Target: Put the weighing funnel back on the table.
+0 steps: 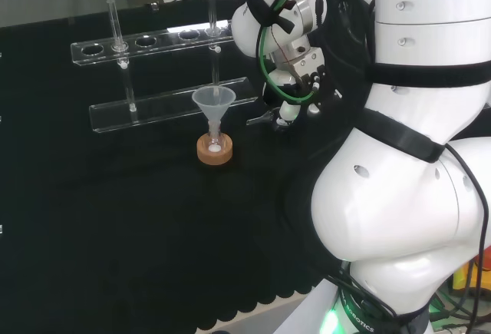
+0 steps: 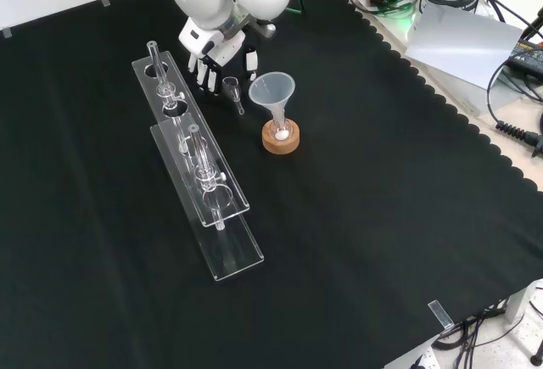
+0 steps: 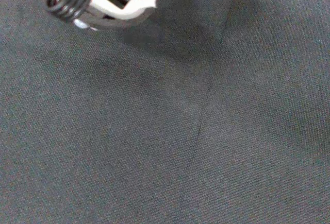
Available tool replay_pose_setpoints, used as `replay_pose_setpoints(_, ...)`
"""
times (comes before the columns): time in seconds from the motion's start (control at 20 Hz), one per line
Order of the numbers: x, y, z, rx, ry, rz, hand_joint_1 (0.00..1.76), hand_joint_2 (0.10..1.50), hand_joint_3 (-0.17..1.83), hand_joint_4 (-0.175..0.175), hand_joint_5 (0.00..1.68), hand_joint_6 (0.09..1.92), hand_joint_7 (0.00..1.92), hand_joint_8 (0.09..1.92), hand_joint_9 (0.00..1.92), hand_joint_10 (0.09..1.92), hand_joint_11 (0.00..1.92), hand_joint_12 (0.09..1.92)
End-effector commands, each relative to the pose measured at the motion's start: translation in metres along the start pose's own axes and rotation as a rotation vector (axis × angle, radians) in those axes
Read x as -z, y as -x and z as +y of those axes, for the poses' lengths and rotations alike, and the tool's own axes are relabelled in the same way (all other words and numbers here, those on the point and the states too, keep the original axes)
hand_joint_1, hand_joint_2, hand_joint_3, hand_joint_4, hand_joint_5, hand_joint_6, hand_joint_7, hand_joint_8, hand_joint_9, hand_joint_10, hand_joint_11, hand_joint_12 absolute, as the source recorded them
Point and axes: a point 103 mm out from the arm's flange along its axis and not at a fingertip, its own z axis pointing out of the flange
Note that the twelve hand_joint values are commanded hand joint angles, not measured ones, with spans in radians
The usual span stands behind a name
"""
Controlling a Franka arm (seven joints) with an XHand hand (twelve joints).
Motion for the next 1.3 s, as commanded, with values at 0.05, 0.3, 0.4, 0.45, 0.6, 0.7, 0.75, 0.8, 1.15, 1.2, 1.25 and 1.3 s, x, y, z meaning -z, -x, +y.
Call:
replay_pose_setpoints(0.05,-0.0069,-0.0021,0.0012,0.0,-0.002,0.004,1.07,0.72,0.7,0.175,1.1,0.99,0.67,0.67,1.02,0.41,0.7,1.13)
replay_pose_setpoints(0.3,-0.0075,-0.001,0.0021,0.001,0.0,0.008,1.07,0.72,0.7,0.175,1.1,0.99,0.67,0.67,1.02,0.41,0.7,1.13)
replay_pose_setpoints(0.4,-0.0075,-0.0004,0.0025,0.003,0.0,0.01,1.07,0.72,0.7,0.175,1.1,0.99,0.67,0.67,1.02,0.41,0.7,1.13)
replay_pose_setpoints(0.45,-0.0076,0.0001,0.0027,0.006,-0.001,0.01,1.07,0.72,0.7,0.175,1.1,0.99,0.67,0.67,1.02,0.41,0.7,1.13)
replay_pose_setpoints(0.6,-0.0076,0.0011,0.0032,0.01,-0.001,0.012,1.07,0.72,0.7,0.175,1.1,0.99,0.67,0.67,1.02,0.41,0.7,1.13)
replay_pose_setpoints(0.7,-0.0077,0.0014,0.0035,0.012,-0.001,0.013,1.07,0.72,0.7,0.175,1.1,0.99,0.67,0.67,1.02,0.41,0.7,1.13)
replay_pose_setpoints(0.75,-0.0077,0.0015,0.0036,0.013,-0.002,0.013,1.07,0.72,0.7,0.175,1.1,0.99,0.67,0.67,1.02,0.41,0.7,1.13)
replay_pose_setpoints(0.8,-0.0078,0.0016,0.0037,0.013,-0.003,0.014,1.07,0.72,0.69,0.175,1.1,0.99,0.67,0.67,1.02,0.41,0.7,1.13)
replay_pose_setpoints(1.15,-0.0108,0.0007,0.0047,0.023,-0.005,0.031,1.05,0.79,0.59,0.175,1.07,0.99,0.64,0.68,1.0,0.41,0.69,1.14)
replay_pose_setpoints(1.2,-0.01,0.0008,0.0043,0.024,-0.005,0.033,1.05,0.81,0.54,0.175,1.06,0.99,0.63,0.69,1.0,0.42,0.68,1.15)
replay_pose_setpoints(1.25,-0.0093,0.001,0.0039,0.025,-0.006,0.037,1.04,0.84,0.49,0.175,1.05,0.99,0.61,0.69,0.99,0.42,0.67,1.15)
replay_pose_setpoints(1.3,-0.0083,0.0009,0.0034,0.026,-0.005,0.037,1.03,0.88,0.42,0.175,1.03,0.99,0.59,0.7,0.97,0.43,0.67,1.16)
